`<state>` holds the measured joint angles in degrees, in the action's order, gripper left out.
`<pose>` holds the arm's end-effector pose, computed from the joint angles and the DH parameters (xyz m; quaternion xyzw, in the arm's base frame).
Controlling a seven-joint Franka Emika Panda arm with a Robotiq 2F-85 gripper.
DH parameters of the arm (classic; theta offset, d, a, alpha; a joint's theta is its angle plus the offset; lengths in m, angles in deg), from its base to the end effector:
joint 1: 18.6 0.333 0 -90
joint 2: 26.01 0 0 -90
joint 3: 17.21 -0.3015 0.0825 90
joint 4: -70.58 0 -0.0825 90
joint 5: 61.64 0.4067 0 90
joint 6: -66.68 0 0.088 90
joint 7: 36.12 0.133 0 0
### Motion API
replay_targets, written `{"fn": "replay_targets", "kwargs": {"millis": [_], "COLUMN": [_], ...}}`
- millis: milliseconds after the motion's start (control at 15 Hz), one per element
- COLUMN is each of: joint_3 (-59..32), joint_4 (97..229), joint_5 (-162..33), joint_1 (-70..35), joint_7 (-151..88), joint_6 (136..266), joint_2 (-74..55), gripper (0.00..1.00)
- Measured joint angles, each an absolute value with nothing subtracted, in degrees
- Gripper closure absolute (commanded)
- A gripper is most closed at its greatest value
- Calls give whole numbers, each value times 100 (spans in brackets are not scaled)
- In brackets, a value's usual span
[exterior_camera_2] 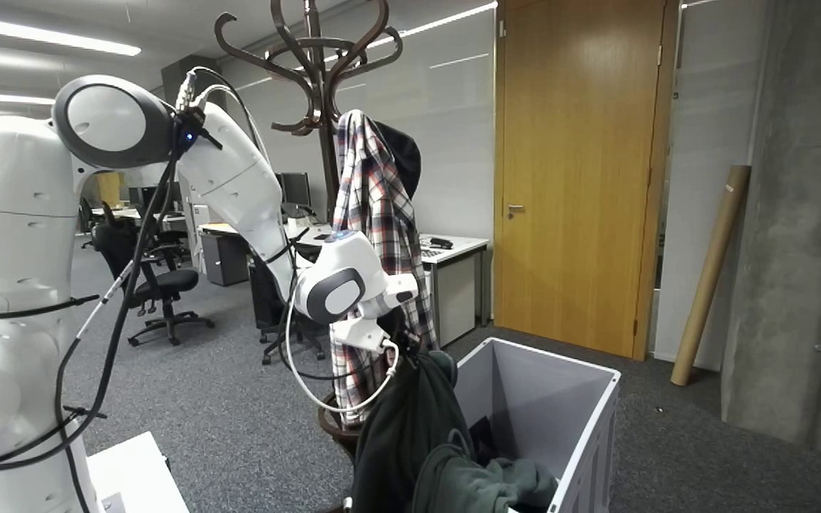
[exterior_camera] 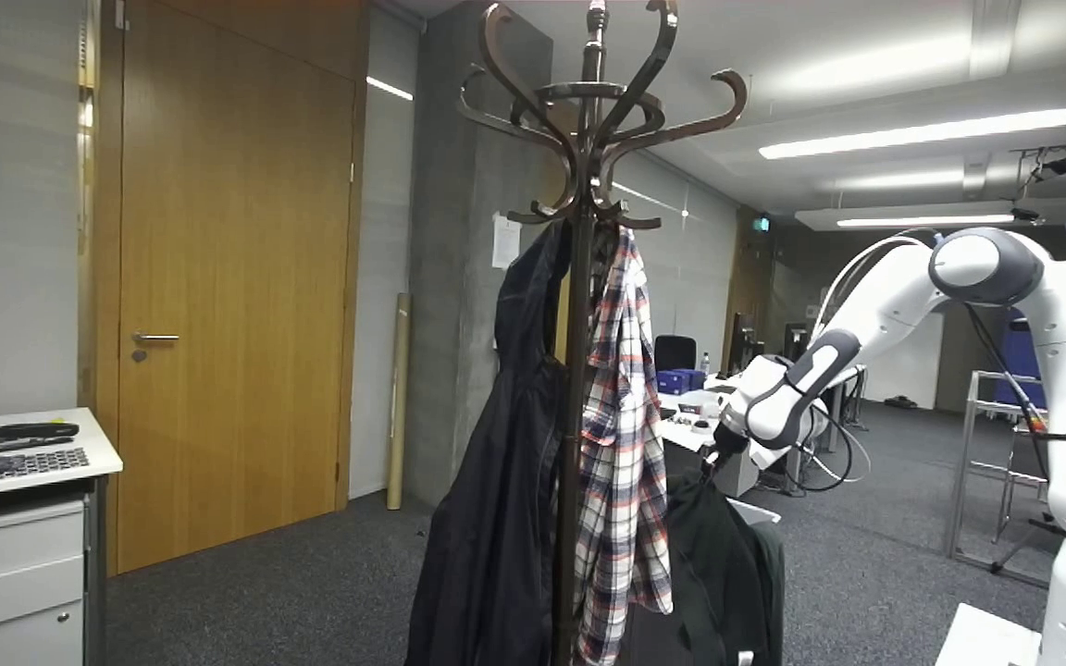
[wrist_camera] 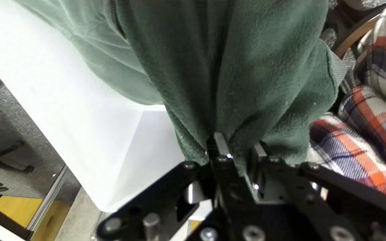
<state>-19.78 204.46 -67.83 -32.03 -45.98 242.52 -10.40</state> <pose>0.5671 -0.0997 0.2126 0.9727 0.0409 0.2224 0.0513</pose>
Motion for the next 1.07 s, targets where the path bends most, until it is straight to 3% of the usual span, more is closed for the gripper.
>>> {"fn": "replay_targets", "kwargs": {"millis": [1067], "joint_3": [-635], "joint_4": [17901], "joint_5": [-7468], "joint_1": [-2774], "joint_7": [-3524], "joint_6": [23664], "joint_2": [-1265], "gripper": [96]}}
